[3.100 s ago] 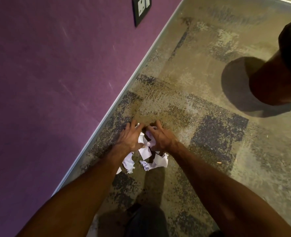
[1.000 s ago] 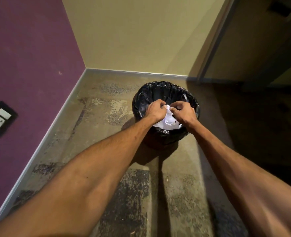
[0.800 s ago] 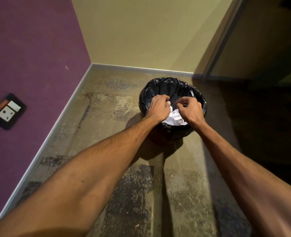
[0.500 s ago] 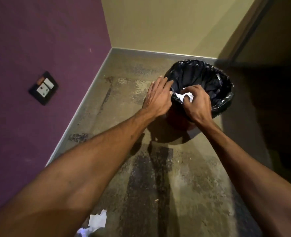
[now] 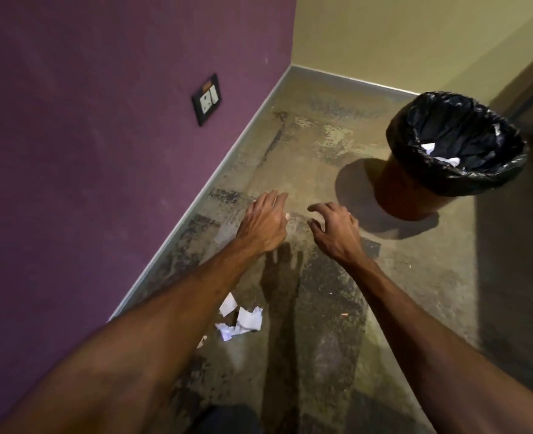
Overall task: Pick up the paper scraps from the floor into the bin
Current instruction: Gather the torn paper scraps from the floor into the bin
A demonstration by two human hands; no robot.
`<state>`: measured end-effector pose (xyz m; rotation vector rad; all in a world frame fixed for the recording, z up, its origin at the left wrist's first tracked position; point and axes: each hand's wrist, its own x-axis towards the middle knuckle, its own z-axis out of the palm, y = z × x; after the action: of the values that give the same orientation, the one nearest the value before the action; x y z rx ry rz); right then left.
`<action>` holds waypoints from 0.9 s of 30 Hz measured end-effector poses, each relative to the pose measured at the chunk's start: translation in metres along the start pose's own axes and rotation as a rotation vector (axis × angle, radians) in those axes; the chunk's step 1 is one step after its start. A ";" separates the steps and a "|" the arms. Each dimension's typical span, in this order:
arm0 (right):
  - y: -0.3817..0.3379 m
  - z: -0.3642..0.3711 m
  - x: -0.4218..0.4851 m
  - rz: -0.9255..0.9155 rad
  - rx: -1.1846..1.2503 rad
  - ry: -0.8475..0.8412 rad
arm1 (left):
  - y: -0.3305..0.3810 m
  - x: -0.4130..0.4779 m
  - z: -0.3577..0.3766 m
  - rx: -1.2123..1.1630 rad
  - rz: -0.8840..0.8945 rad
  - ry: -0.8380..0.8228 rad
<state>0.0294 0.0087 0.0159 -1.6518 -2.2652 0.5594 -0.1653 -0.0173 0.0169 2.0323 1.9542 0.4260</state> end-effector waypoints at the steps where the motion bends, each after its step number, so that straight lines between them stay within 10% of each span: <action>1: -0.011 0.013 -0.010 -0.002 -0.001 -0.036 | -0.016 -0.017 -0.001 0.000 -0.018 -0.018; 15: -0.084 0.165 -0.101 -0.105 -0.167 -0.550 | -0.166 -0.221 0.062 0.069 -0.485 -0.558; 27: -0.096 0.231 -0.109 -0.093 -0.124 -0.580 | -0.179 -0.228 0.095 0.094 -0.704 -0.336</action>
<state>-0.1200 -0.1538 -0.1438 -1.5746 -2.8103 0.9989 -0.2990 -0.2387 -0.1450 1.2166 2.3025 -0.1614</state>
